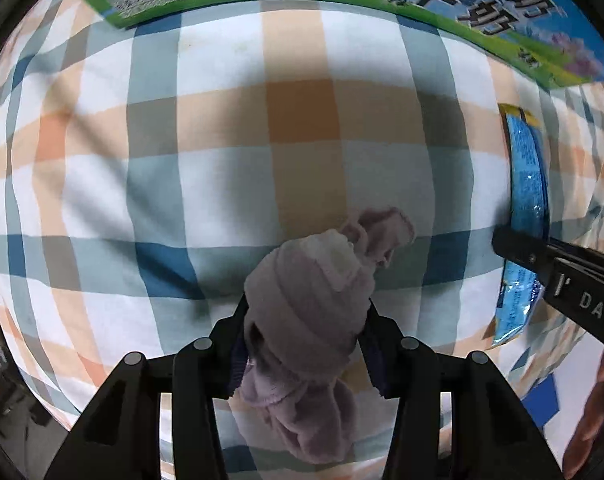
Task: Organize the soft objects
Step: 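Grasp the lilac sock with the left tool while the right tool grasps the blue tube snack, then lower the sock and blue snack into the box and open both tools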
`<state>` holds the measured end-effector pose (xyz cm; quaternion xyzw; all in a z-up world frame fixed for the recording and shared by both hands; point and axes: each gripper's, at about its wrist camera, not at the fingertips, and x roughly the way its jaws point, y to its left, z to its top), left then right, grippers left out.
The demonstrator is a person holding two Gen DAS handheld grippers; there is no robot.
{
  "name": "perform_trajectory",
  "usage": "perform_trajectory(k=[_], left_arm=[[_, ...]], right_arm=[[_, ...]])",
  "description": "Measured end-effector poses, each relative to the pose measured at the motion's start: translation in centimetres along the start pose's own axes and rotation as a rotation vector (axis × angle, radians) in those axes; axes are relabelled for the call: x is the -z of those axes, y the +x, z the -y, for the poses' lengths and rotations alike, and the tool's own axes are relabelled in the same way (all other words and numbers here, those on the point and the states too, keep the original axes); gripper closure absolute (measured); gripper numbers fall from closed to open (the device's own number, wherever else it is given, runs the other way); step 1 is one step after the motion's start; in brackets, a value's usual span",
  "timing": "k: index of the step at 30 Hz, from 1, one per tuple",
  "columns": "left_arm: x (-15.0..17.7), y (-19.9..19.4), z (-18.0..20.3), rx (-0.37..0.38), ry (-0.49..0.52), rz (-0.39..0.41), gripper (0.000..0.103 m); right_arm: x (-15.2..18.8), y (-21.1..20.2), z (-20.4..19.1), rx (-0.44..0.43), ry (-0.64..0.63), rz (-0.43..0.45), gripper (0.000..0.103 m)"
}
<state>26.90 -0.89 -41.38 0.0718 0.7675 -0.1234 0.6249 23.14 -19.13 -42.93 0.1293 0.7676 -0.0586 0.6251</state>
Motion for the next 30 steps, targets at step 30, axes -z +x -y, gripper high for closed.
perform_trajectory(k=[30], left_arm=[[-3.4, -20.2, 0.5, 0.224, -0.121, 0.372, 0.066]], right_arm=[[1.4, -21.3, -5.1, -0.202, -0.179, 0.296, 0.086]])
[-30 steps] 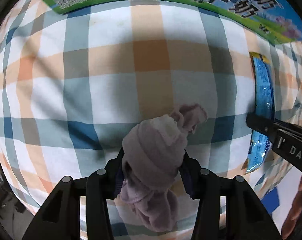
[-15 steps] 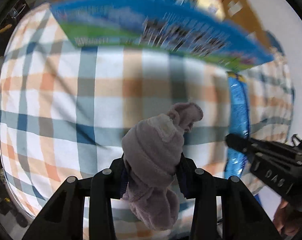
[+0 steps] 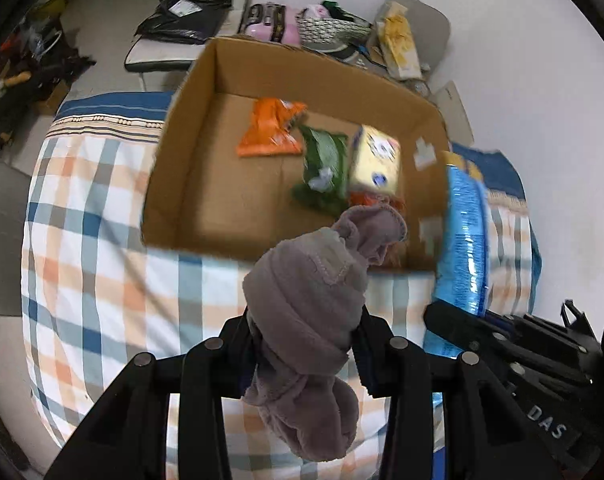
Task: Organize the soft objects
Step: 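Lower the sock and blue snack into the box and open both tools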
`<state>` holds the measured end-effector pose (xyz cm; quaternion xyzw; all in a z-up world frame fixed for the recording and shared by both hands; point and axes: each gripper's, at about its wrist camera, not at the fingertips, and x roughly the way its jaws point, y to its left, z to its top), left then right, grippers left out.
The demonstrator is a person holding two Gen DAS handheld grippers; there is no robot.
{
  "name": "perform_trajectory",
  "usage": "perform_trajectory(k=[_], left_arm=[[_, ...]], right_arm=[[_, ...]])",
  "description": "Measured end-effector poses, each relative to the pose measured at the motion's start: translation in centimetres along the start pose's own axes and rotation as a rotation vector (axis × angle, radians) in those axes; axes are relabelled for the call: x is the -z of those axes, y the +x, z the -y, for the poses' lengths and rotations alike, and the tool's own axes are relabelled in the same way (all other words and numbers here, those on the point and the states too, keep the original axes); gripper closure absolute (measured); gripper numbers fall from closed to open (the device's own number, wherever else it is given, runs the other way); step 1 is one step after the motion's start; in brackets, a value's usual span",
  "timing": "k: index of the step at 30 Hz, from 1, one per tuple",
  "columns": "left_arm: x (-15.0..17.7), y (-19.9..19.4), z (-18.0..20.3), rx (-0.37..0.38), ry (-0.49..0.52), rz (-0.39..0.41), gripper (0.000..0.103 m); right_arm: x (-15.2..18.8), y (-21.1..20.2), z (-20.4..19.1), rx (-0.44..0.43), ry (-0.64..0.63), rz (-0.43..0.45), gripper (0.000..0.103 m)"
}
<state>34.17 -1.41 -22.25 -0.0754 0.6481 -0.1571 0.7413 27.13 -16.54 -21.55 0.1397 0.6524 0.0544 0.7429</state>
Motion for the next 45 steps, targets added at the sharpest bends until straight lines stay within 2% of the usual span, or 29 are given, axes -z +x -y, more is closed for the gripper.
perform_trajectory(k=[4, 7, 10, 14, 17, 20, 26, 29, 32, 33, 34, 35, 36, 37, 39, 41, 43, 45], left_arm=[[-3.4, 1.8, -2.2, 0.005, -0.100, -0.031, 0.066], [-5.3, 3.6, -3.8, 0.019, -0.189, -0.052, 0.066], [-6.7, 5.6, -5.1, 0.043, -0.265, -0.079, 0.066], [-7.5, 7.7, -6.1, 0.068, -0.344, -0.102, 0.066], [-7.4, 9.1, -7.0, 0.095, -0.418, -0.123, 0.066], [-7.3, 10.4, -7.1, 0.106, -0.450, -0.140, 0.066], [-7.2, 12.4, -6.6, 0.099, -0.445, -0.155, 0.065], [-6.7, 12.4, -6.3, 0.084, -0.435, -0.136, 0.064], [-6.4, 12.4, -6.2, 0.077, -0.433, -0.138, 0.062], [-6.4, 12.3, -6.1, 0.074, -0.434, -0.137, 0.059], [-6.4, 12.3, -6.0, 0.075, -0.430, -0.133, 0.052], [-6.6, 12.3, -5.9, 0.069, -0.424, -0.126, 0.047], [-6.6, 12.1, -5.6, 0.054, -0.409, -0.116, 0.036], [-6.7, 12.0, -5.4, 0.052, -0.399, -0.110, 0.031], [-6.8, 11.6, -5.2, 0.041, -0.385, -0.099, 0.029], [-6.8, 11.1, -4.8, 0.027, -0.363, -0.091, 0.023], [-6.9, 10.5, -4.5, -0.005, -0.333, -0.075, 0.012], [-6.8, 9.7, -4.1, -0.060, -0.290, -0.043, 0.011]], right_arm=[[-4.4, -0.2, -1.2, 0.011, -0.034, 0.028, 0.086], [-7.8, 1.2, -1.9, 0.028, -0.073, 0.029, 0.086], [-10.4, 2.8, -2.3, 0.050, -0.121, 0.010, 0.086], [-13.5, 6.4, -2.1, 0.037, -0.162, -0.040, 0.086], [-14.2, 8.7, -1.9, 0.030, -0.212, -0.076, 0.086], [-14.8, 11.2, -1.6, 0.035, -0.272, -0.119, 0.086], [-15.3, 14.3, -0.7, 0.047, -0.325, -0.183, 0.086], [-15.2, 15.3, -0.3, 0.034, -0.341, -0.210, 0.086], [-15.1, 16.2, -0.2, 0.028, -0.378, -0.239, 0.084], [-15.0, 16.6, -0.1, 0.036, -0.384, -0.253, 0.083], [-15.0, 16.8, -0.1, 0.043, -0.387, -0.261, 0.083], [-15.1, 16.9, -0.1, 0.044, -0.387, -0.268, 0.080], [-15.1, 17.1, 0.0, 0.043, -0.388, -0.276, 0.075], [-15.1, 17.2, 0.1, 0.046, -0.388, -0.277, 0.073], [-15.1, 17.2, 0.3, 0.040, -0.385, -0.278, 0.064], [-14.9, 16.9, 0.6, 0.049, -0.376, -0.267, 0.060], [-14.9, 16.5, 0.8, 0.060, -0.369, -0.254, 0.053], [-14.8, 15.8, 1.1, 0.090, -0.352, -0.230, 0.035]])
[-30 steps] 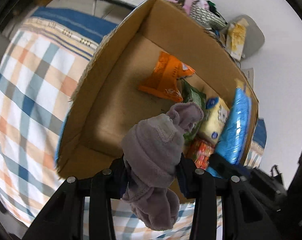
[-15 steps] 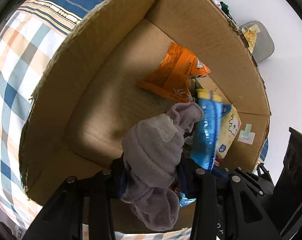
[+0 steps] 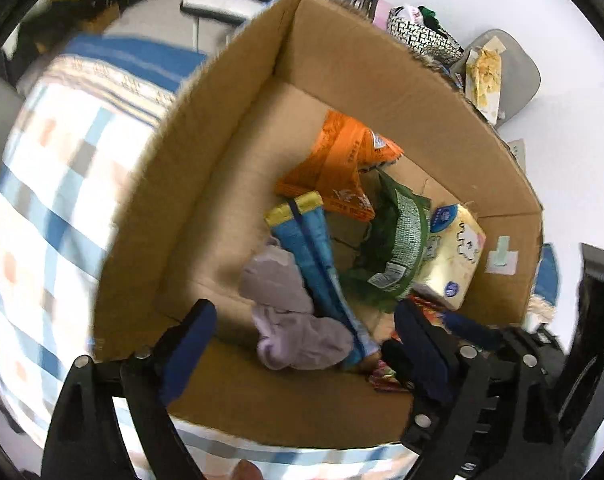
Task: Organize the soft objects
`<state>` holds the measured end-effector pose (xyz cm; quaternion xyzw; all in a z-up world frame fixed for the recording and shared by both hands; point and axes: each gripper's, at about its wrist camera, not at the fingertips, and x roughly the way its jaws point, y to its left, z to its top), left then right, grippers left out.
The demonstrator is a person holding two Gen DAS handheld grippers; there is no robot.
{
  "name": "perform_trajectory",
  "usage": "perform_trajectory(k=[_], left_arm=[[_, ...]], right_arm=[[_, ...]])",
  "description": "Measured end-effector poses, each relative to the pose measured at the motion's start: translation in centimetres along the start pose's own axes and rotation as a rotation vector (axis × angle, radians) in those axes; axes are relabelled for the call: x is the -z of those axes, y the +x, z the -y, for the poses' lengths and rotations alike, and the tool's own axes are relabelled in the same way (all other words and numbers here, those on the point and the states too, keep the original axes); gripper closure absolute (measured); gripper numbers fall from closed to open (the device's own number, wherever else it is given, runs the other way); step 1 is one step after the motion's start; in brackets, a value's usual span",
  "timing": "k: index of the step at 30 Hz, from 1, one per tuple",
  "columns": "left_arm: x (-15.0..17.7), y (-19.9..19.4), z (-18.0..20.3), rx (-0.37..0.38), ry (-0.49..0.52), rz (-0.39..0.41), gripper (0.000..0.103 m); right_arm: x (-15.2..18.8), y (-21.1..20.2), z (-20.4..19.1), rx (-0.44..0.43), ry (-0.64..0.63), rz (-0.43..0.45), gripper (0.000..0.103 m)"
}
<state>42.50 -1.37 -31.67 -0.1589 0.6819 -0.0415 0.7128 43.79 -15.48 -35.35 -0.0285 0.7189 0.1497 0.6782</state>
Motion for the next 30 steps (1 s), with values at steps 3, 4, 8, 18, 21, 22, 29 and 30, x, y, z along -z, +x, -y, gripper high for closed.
perform_trajectory(k=[3, 4, 8, 18, 21, 22, 29, 30], left_arm=[[0.5, -1.3, 0.5, -0.089, 0.076, 0.065, 0.004], [0.7, -1.7, 0.6, -0.110, 0.094, 0.090, 0.002], [1.5, -2.8, 1.1, -0.202, 0.169, 0.166, 0.002], [3.5, -4.6, 1.5, -0.279, 0.256, 0.246, 0.002], [4.0, -5.4, 1.7, -0.273, 0.260, 0.254, 0.002], [4.3, -5.9, 1.8, -0.265, 0.266, 0.259, 0.002], [7.2, -10.5, 2.7, -0.232, 0.299, 0.322, 0.002], [7.7, -11.3, 2.8, -0.236, 0.309, 0.331, 0.002]], right_arm=[[0.9, -0.9, 0.4, 0.054, 0.049, 0.025, 0.016], [1.4, -1.1, 0.6, 0.071, 0.065, 0.035, 0.015], [3.5, -2.5, 1.2, 0.126, 0.164, 0.084, 0.007], [8.2, -6.4, 2.3, 0.273, 0.414, 0.207, 0.002], [8.6, -7.3, 2.1, 0.266, 0.438, 0.234, 0.001], [8.8, -7.6, 1.9, 0.268, 0.441, 0.241, 0.001], [10.4, -10.6, 0.5, 0.249, 0.443, 0.293, 0.001], [10.8, -11.3, 0.1, 0.248, 0.439, 0.305, 0.001]])
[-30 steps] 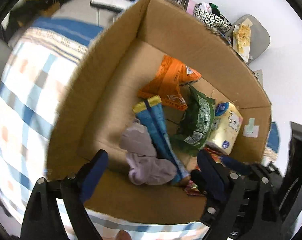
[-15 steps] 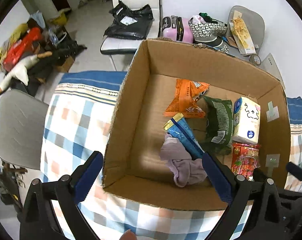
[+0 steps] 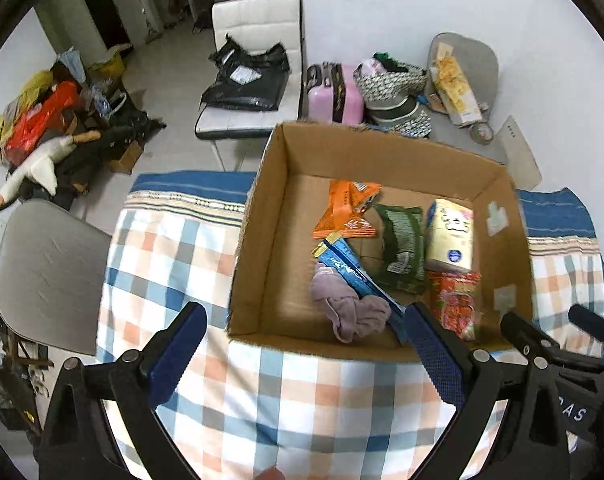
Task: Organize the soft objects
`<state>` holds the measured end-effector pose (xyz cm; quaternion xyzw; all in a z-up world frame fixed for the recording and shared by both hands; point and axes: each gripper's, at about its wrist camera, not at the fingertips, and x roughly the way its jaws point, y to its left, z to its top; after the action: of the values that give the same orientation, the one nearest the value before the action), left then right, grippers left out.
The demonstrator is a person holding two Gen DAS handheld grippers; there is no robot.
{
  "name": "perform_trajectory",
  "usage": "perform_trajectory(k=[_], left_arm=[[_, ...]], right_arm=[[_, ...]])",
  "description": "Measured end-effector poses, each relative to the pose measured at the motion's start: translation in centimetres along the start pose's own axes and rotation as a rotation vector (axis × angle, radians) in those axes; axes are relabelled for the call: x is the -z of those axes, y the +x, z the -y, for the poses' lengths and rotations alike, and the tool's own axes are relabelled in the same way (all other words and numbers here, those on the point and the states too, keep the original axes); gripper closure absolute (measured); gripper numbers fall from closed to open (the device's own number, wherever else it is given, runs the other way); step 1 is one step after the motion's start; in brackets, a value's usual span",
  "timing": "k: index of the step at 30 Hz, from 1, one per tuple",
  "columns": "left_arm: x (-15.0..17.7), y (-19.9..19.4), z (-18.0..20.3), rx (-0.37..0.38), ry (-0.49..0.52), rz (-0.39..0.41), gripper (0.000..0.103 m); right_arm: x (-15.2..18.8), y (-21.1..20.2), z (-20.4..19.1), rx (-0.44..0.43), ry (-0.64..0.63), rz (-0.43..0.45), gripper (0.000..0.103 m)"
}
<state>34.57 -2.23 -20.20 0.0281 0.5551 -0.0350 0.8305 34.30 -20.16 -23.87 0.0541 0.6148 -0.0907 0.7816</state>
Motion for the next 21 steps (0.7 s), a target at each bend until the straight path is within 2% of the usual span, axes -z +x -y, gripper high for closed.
perform_trajectory(k=[6, 13, 18, 21], left_arm=[[1.8, -5.3, 0.2, 0.019, 0.022, 0.054, 0.002], [4.0, -11.2, -0.8, 0.056, 0.000, 0.110, 0.002], [6.1, -15.7, -1.2, 0.019, 0.006, 0.168, 0.002], [7.0, -17.9, -1.5, 0.032, 0.002, 0.177, 0.002]], right_arm=[[2.2, -5.9, 0.3, 0.005, -0.014, 0.091, 0.001], [5.9, -12.3, 1.9, -0.037, 0.022, 0.163, 0.001], [8.6, -17.6, 2.9, -0.055, 0.028, 0.224, 0.001], [10.1, -20.5, 3.2, -0.064, 0.020, 0.257, 0.001]])
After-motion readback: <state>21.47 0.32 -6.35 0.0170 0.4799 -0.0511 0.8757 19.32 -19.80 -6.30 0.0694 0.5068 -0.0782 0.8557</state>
